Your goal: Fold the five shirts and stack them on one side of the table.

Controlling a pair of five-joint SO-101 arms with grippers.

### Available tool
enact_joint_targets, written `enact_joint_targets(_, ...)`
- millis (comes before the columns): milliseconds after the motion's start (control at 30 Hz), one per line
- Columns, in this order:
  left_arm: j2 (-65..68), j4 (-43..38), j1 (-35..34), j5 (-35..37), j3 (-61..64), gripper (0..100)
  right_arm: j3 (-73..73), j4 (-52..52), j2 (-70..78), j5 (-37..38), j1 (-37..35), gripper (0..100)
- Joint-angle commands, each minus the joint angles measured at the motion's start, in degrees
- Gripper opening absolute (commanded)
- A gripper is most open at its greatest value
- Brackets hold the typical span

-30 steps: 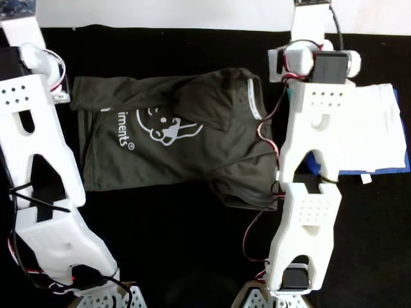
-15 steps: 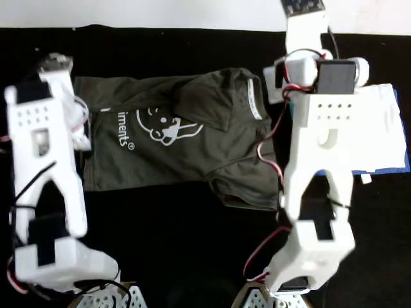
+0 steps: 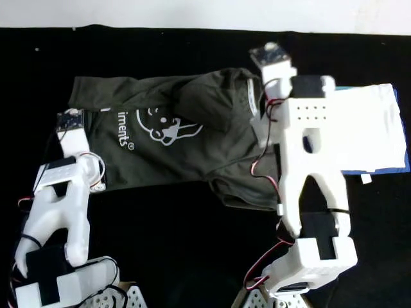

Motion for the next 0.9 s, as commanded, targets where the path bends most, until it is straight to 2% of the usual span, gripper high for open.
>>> enact_joint_targets(0, -1.63, -2.20, -4.09, -4.40, 0.40, 11, 4.88, -3.30, -3.21, 0.44, -1.19, 22.0)
enact_joint_targets(133, -1.63, -0.35, -7.08, -7.56, 0.31, 11, 7.69, -2.59, -3.38, 0.70, -1.45, 20.4)
enact_joint_targets(300, -1.63, 0.62, -6.99, -8.35, 0.40, 11, 12.35, -0.04, -3.38, 3.08, -2.86, 18.6)
enact_joint_targets(433, -1.63, 2.11, -6.11, -8.35, 0.48, 11, 19.30, -4.62, -3.30, 2.64, -5.58, 23.3)
enact_joint_targets(633, -1.63, 3.08, -5.23, -8.26, 0.40, 11, 27.47, -11.30, -2.86, 2.55, -10.86, 36.8)
enact_joint_targets(867, -1.63, 3.08, -5.23, -8.09, 0.57, 11, 31.87, -13.58, -2.59, 2.55, -10.42, 36.8)
